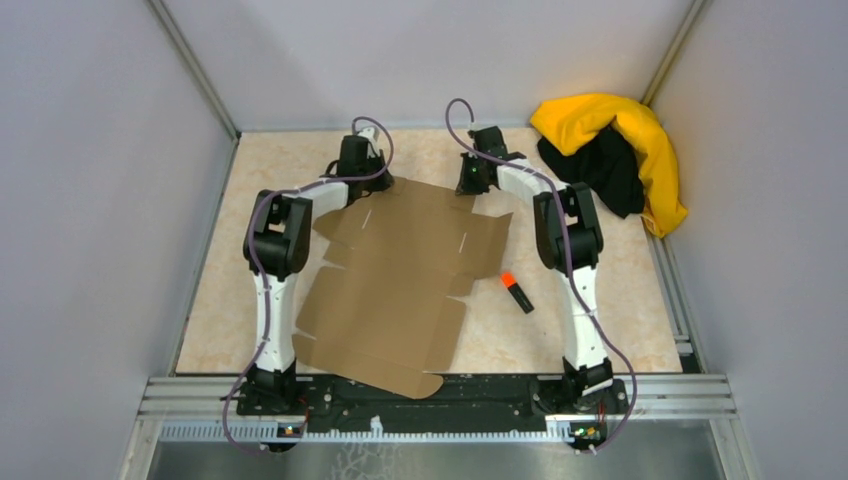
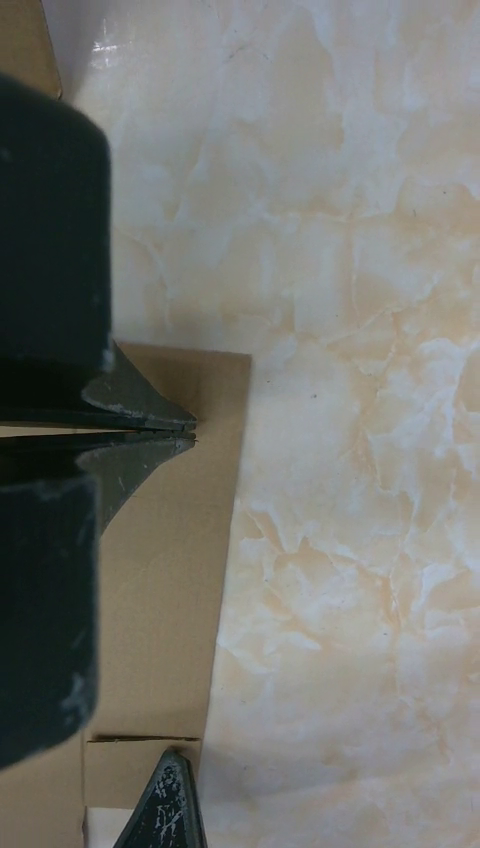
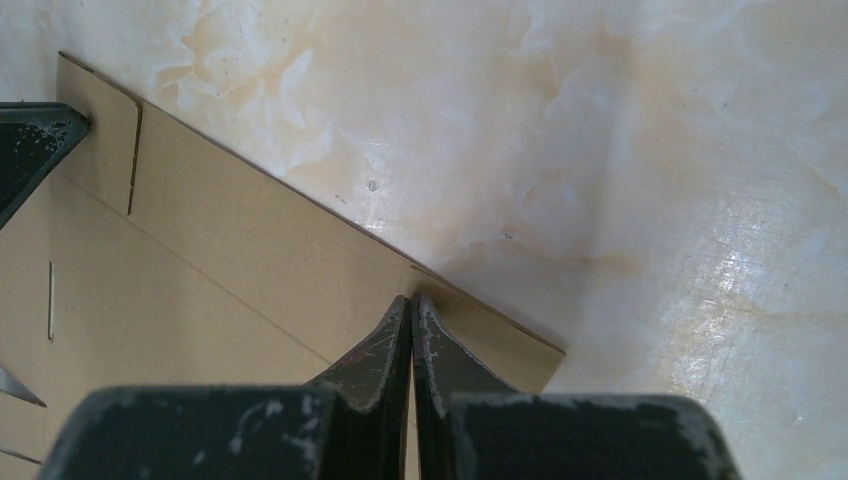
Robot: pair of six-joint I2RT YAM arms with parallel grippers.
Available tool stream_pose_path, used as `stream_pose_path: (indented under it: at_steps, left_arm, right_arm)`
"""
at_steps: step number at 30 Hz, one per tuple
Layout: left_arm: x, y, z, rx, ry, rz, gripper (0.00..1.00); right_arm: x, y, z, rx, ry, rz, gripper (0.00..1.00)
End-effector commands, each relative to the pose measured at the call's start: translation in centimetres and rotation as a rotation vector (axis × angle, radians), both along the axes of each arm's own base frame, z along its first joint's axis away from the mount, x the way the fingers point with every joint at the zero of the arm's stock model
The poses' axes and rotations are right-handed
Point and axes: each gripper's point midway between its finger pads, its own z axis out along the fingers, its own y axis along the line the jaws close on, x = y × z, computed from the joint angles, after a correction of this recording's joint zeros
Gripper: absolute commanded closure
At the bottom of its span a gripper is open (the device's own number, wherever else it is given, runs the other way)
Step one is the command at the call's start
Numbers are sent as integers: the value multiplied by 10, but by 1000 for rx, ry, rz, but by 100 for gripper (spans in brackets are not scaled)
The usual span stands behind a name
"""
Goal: Fold the paper box
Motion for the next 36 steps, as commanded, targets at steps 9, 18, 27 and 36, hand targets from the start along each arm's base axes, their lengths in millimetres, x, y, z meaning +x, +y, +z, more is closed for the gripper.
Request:
stream_pose_path:
  at_steps: [9,18,27,36]
  left_arm:
    - [-13,26,-48,57,158,132,95]
    - [16,58,26,-9,22,165,68]
    - [1,69,174,-14,-258,88,39]
    - [-112,83,156,-74,-71,130,2]
  right_arm:
    - [16,14,-56,-62,60,40,100]
    - [66,29,65,45,-222,89,100]
    - [13,-6,201,49,-440,40,67]
    - [-102,-63,144,-84,-254,-3,57]
